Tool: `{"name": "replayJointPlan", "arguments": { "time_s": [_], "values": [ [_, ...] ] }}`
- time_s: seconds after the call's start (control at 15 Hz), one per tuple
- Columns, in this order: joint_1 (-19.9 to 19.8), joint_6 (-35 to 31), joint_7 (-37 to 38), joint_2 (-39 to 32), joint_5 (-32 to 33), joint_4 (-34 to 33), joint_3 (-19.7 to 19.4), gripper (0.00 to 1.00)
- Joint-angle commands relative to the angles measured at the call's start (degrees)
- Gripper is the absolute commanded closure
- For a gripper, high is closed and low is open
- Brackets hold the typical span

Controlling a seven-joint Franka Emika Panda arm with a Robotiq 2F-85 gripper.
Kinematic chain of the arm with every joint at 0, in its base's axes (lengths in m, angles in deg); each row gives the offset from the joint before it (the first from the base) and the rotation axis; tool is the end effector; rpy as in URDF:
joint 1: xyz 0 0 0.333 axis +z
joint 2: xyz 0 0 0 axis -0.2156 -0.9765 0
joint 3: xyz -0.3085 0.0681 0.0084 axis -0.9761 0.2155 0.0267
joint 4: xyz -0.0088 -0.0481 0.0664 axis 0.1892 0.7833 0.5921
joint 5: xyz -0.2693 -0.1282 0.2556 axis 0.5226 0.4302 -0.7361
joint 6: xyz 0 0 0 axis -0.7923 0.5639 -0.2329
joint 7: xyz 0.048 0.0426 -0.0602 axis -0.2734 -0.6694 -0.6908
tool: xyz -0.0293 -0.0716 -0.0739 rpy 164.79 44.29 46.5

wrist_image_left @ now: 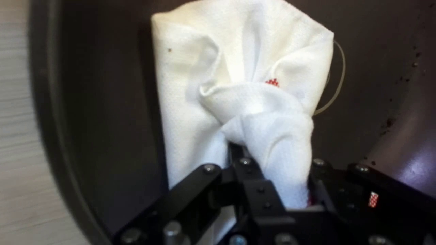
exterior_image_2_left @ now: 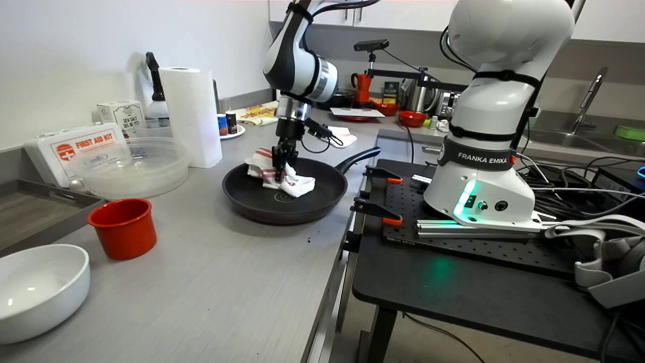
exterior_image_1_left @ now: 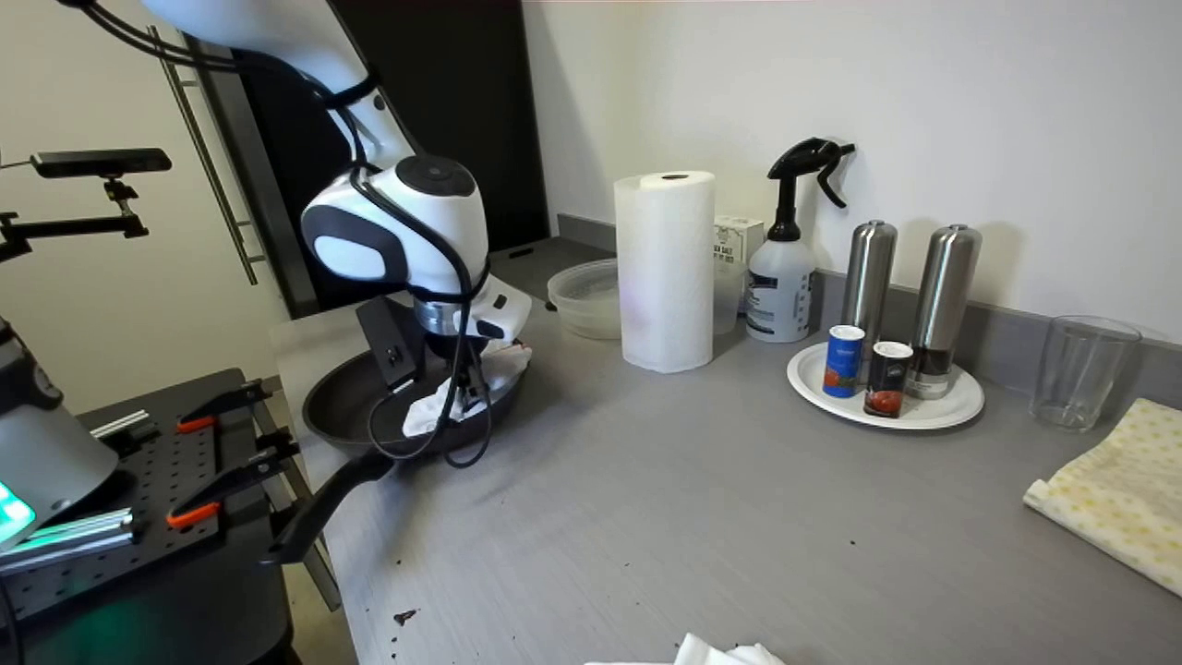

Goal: Wipe the pan using the towel

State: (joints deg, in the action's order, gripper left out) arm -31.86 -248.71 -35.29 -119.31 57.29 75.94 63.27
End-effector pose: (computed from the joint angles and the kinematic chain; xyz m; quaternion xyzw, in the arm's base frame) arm 0.4379 -0.1302 0.1011 -0.9834 0.0381 -0.0261 0.1757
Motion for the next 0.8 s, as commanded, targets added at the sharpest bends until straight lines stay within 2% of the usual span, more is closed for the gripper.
{"name": "replayJointPlan", "arguments": {
  "time_s": [0.0, 0.4, 0.73],
  "values": [
    [9.1, -5.3, 3.5, -0.1, 3.3, 4.1, -2.5, 0.94],
    [20.7, -9.4, 9.2, 1.1, 10.3, 7.8, -5.0, 0.94],
    [27.2, -13.3, 13.5, 1.0, 17.4, 10.5, -7.7, 0.94]
  ]
}}
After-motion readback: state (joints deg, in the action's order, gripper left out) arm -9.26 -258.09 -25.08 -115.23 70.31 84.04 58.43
